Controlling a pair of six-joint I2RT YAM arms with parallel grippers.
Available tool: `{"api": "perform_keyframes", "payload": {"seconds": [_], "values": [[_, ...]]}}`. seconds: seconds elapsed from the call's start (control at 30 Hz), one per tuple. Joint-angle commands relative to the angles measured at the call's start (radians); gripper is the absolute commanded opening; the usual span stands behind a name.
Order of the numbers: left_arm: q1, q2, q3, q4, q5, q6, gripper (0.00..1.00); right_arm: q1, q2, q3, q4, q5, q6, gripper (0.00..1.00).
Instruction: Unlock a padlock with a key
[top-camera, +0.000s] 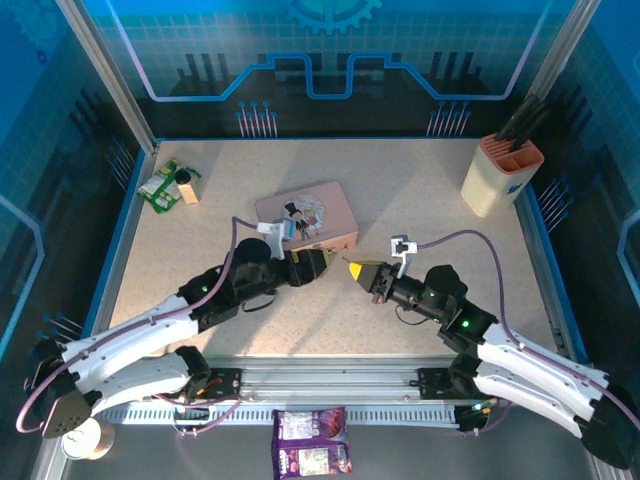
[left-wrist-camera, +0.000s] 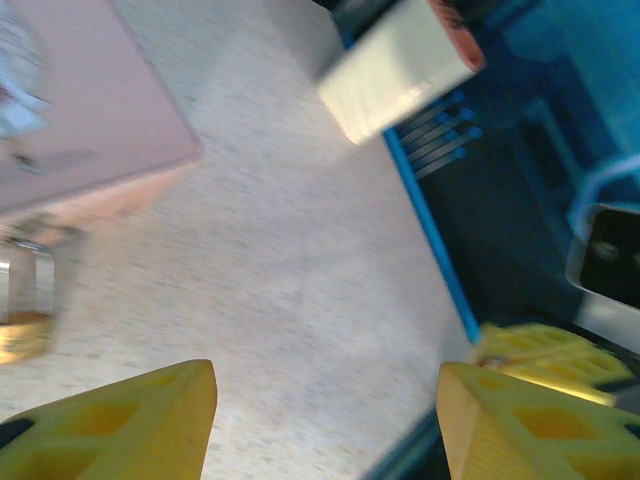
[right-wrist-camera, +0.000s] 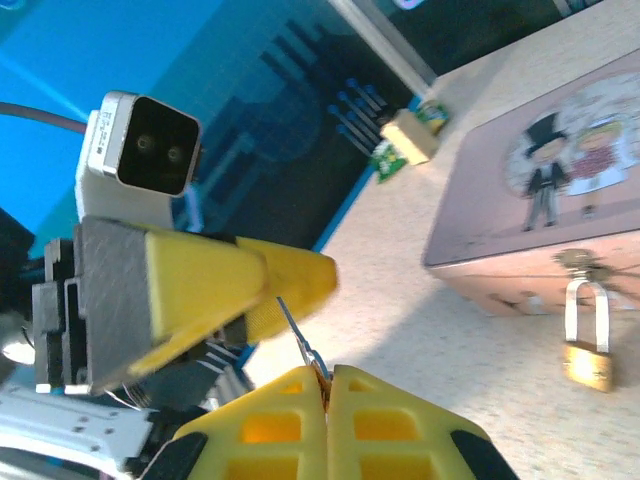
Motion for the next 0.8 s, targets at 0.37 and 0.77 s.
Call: {"api": "perform_keyframes", "payload": {"seconds": [0.37, 0.77], "values": [[0.032, 0.35, 0.07, -0.12, -0.137, 0.166, 0.65, -0.027, -0.154, -0.019, -0.412, 0.079, -0.098, 0.0], [0.031, 0.589, 0.099, 0.031, -0.227, 0.213, 0.66, -0.028, -0.202, -0.078, -0.374, 0.053, -0.068, 0.0]]}}
